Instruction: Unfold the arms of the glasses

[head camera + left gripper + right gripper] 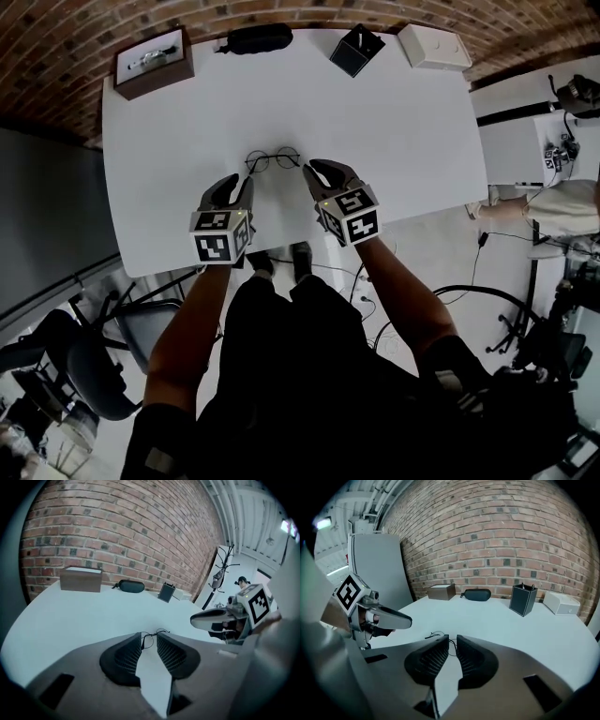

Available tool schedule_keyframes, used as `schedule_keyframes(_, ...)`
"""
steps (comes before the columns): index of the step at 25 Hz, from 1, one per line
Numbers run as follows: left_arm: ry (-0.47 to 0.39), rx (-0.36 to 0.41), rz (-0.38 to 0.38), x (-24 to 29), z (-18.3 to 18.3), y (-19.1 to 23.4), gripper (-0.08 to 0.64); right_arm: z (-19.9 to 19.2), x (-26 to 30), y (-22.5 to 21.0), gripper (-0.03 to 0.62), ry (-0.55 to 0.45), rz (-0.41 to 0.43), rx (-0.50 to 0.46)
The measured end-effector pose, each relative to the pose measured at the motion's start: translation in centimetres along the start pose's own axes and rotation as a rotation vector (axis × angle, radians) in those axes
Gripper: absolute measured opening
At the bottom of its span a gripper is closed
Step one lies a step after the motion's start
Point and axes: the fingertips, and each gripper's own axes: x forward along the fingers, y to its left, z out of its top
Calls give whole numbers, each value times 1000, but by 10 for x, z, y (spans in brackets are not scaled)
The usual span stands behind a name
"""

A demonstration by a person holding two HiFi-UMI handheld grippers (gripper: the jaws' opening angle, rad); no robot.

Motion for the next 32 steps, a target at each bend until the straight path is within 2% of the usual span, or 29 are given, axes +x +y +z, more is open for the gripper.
schedule_keyframes(6,74,5,20,37,-18,10,97,-34,35,-6,57,97,45,-3)
schedule_keyframes(8,74,-28,10,45,-20,10,97,-41,44,-8,57,114,41,2)
schedule_keyframes(11,87,-72,19,54,-24,13,97,-48,53,-11,57,128,42,0)
schedule_keyframes(15,148,-47,30,63,-40,13,97,-53,61,-13,57,139,37,-11)
schedule_keyframes(22,174,-55,43,69,-46,13,95,-62,70,-14,55,176,29,-49)
schedule_keyframes(27,191,-20,47,71,-49,13,77,-66,72,-14,48,175,22,-44)
schedule_keyframes(29,197,-31,42,71,-50,12,43,-65,70,-16,37,168,8,-34)
schedule_keyframes(32,190,-53,26,69,-47,9,37,-63,68,-17,31,157,4,-30)
